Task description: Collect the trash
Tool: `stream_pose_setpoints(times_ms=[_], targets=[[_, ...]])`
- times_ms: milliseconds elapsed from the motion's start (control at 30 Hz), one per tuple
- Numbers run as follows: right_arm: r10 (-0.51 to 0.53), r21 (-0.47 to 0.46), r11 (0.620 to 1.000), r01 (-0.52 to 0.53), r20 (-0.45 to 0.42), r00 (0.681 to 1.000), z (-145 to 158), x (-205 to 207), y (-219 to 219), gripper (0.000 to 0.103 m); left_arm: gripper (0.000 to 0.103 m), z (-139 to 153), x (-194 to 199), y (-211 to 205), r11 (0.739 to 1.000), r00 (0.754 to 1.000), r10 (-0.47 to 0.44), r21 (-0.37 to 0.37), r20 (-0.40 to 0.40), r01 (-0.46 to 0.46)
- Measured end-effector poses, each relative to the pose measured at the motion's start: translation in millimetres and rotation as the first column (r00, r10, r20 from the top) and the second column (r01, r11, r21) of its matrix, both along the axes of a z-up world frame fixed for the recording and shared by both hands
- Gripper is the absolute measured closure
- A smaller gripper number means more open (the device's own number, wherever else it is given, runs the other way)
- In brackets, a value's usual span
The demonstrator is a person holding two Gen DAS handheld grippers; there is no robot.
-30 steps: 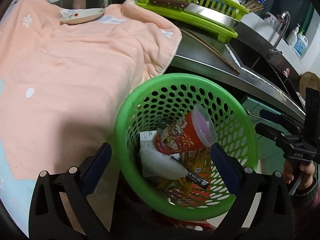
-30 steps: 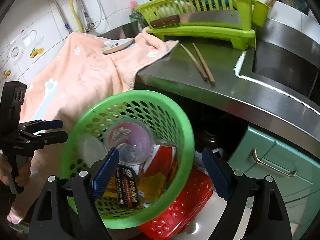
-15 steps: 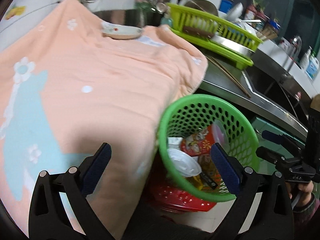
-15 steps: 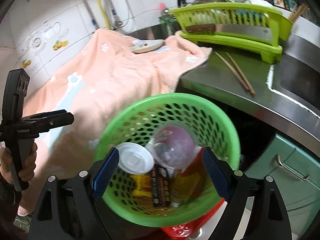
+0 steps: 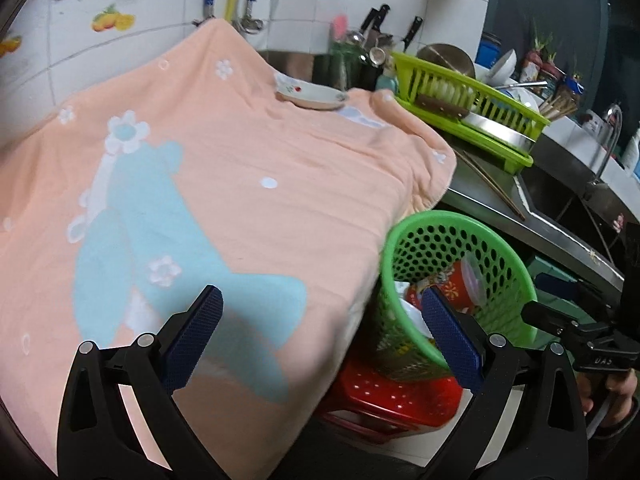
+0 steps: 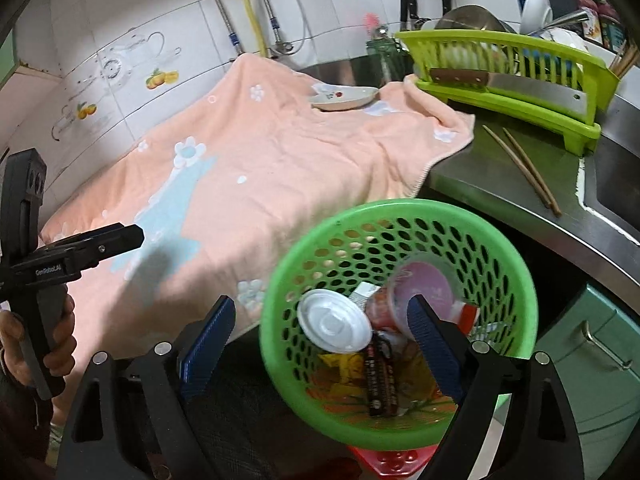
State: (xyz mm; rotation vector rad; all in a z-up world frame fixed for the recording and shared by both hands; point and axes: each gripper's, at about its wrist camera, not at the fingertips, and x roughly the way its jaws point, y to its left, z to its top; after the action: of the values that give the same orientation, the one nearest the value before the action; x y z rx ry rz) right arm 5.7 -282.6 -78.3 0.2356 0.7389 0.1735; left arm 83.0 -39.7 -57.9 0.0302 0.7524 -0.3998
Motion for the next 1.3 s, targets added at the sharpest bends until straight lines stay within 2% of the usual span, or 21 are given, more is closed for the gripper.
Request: stream_pose_setpoints(times_ms=[233, 400, 533, 700, 800, 1000, 1300], targets=[[0.012, -0.001, 1.000, -0.012, 0.002, 1.000, 11, 2, 24, 0.018, 0.005, 11, -15, 26, 0.999, 0.998, 0.048, -0.017, 0.042, -0.047], [0.036, -0.006, 0.999, -0.036, 0.009, 0.999, 20, 4, 38, 0.017, 0.005, 10, -19, 41, 0.994, 0.994, 0.104, -0.026, 0.036, -0.103], [0.050, -0.033, 0.998, -0.050, 0.013, 0.999, 25, 6, 46, 0.016, 0.005, 10, -17, 47, 0.991, 0.993, 0.120, -0.056, 0.012, -0.120], [0.041, -0.071, 0.997, -0.039, 0.029, 0.999, 31, -1, 51, 0.014, 0.005, 10, -15, 43, 0.990, 0.992, 0.129, -0.056, 0.008, -0.129], [0.029, -0.104, 0.994, -0.025, 0.037, 0.999, 33, -6, 53, 0.013, 0.005, 9, -16, 38, 0.989, 0.989, 0.146, -0.031, 0.022, -0.145], [0.017, -0.103, 0.995, -0.014, 0.033, 0.999, 33, -7, 56, 0.013, 0.005, 14, -23, 31, 0.986, 0.984, 0.164, 0.015, 0.074, -0.165], [-0.019, -0.092, 0.995, 0.022, 0.030, 0.999, 35, -7, 52, 0.013, 0.005, 24, -32, 29, 0.982, 0.977, 0.180, 0.032, 0.117, -0.184]])
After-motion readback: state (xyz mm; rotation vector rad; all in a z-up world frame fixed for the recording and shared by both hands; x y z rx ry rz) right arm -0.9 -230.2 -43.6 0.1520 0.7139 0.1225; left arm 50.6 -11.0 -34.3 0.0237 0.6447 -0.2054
